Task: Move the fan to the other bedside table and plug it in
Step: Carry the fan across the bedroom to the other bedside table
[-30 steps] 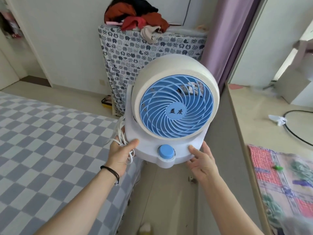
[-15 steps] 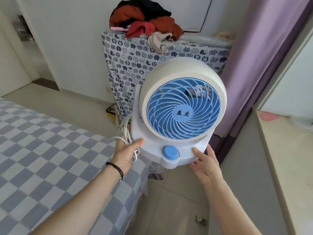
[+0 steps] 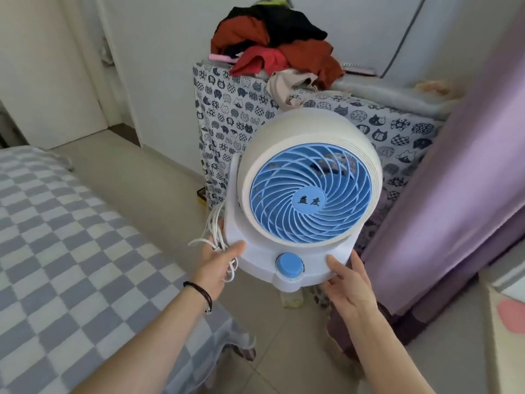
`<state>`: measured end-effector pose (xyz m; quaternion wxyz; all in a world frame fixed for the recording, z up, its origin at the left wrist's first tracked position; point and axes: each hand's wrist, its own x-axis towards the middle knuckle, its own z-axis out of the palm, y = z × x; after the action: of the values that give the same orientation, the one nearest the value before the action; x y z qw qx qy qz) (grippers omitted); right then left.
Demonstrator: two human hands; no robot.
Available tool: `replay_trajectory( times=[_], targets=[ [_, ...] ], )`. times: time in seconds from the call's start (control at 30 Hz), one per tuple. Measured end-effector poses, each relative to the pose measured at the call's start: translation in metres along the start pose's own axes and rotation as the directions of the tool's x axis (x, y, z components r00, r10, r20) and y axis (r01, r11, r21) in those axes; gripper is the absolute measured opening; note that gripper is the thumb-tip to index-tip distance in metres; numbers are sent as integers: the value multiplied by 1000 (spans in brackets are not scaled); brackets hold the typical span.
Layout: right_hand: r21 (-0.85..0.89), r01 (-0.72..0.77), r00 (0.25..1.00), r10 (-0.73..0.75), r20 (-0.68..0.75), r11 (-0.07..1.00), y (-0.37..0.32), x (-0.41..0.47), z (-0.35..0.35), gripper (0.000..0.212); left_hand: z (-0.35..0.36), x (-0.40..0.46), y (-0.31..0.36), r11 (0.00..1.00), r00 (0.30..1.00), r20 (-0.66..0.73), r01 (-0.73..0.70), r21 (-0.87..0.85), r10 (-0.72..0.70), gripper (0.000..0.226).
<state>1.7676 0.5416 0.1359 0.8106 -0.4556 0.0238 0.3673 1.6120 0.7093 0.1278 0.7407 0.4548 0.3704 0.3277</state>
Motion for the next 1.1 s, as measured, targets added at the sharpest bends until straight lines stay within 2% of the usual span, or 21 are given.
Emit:
replay_trajectory(
  times=[0.13, 0.47, 0.67, 0.77, 0.93, 1.1],
  targets=[
    [-2, -69, 997, 69, 24, 998, -22, 51, 8, 60, 25, 27, 2, 999, 996, -84, -38, -3, 37, 15],
    [-58, -211, 968, 217, 126, 976, -12, 171, 63, 65, 20, 115, 12, 983, 965, -193, -183, -1, 180, 34],
    [-79, -284, 939, 293, 181, 956, 4, 267, 127, 67, 2, 203, 29, 971, 952, -232, -225, -80, 201, 57],
    [-100, -315, 920, 330, 213, 944, 14, 309, 166, 72, -10, 243, 48, 959, 939, -267, -256, -121, 217, 56],
    [-168, -338, 875, 374, 306, 926, 33, 361, 232, 60, -33, 295, 79, 954, 899, -363, -290, -77, 244, 43],
    [-215, -401, 811, 455, 368, 890, 58, 407, 293, 61, -61, 335, 103, 940, 837, -473, -338, -50, 276, 61]
  ],
)
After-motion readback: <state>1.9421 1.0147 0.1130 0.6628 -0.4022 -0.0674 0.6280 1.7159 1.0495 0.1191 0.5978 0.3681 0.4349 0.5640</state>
